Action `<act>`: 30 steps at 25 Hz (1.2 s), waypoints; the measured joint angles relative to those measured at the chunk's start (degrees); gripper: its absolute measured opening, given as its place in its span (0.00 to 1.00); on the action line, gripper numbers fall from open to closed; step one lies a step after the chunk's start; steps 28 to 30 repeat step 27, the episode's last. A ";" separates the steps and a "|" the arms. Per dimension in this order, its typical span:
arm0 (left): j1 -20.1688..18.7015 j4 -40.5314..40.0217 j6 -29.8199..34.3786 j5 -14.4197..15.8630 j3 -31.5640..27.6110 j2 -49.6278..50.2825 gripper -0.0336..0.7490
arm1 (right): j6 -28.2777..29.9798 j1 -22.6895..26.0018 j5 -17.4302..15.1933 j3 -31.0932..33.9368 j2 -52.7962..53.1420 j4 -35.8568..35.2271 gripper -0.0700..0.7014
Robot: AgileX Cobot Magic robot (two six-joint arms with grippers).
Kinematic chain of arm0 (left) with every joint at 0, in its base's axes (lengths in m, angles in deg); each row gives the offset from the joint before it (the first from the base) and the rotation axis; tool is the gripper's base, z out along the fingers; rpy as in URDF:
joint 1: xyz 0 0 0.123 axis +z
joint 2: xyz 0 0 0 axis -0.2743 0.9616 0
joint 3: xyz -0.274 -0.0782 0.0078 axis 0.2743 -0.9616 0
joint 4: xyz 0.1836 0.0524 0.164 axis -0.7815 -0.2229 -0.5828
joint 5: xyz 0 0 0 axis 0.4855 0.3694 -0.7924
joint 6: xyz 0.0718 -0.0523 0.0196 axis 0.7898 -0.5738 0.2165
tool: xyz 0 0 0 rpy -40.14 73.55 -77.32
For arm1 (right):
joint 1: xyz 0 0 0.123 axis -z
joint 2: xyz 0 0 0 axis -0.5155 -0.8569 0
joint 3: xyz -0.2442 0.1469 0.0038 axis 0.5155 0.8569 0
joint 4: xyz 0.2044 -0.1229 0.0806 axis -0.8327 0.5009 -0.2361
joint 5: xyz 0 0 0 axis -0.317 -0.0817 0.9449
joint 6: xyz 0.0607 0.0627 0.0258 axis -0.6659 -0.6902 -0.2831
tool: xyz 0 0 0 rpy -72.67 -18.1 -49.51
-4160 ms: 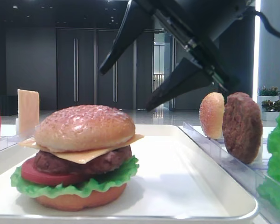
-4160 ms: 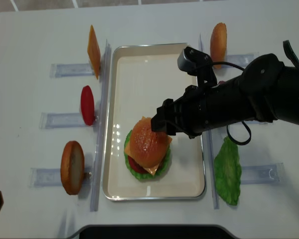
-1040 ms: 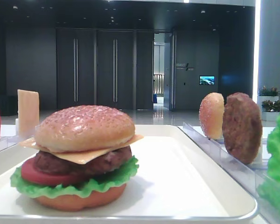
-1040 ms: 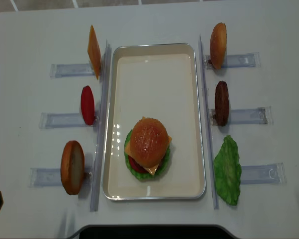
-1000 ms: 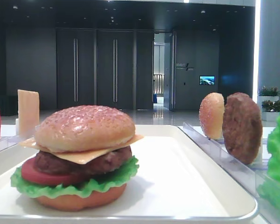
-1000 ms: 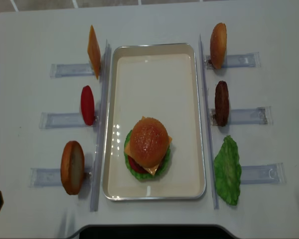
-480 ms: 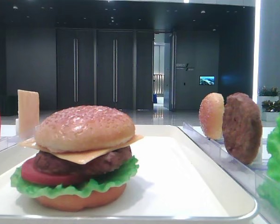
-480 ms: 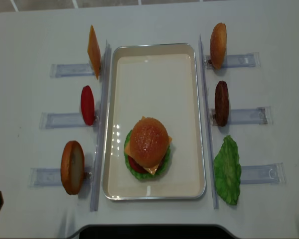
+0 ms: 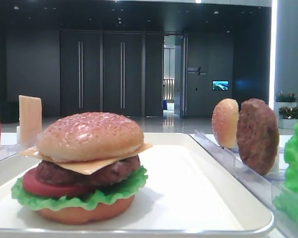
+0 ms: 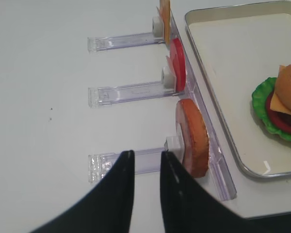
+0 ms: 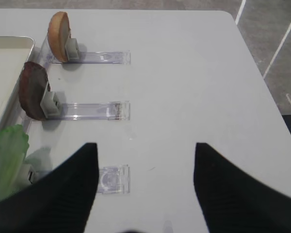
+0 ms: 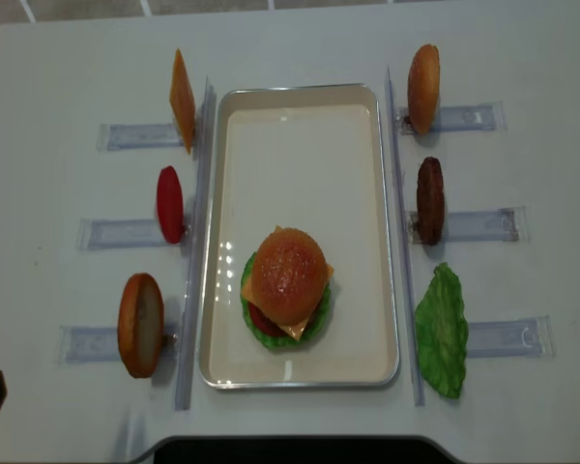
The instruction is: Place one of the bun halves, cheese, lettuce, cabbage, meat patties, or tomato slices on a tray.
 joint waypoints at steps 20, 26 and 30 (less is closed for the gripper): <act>0.00 0.00 0.00 0.00 0.00 0.00 0.22 | 0.00 0.00 -1.66 1.17 0.11 0.17 0.63; 0.00 0.00 0.00 0.00 0.00 0.00 0.22 | 0.00 -0.04 -1.66 1.17 0.16 0.34 0.63; 0.00 0.00 0.00 0.00 0.00 0.00 0.22 | 0.00 -0.04 -1.66 1.17 0.13 0.46 0.63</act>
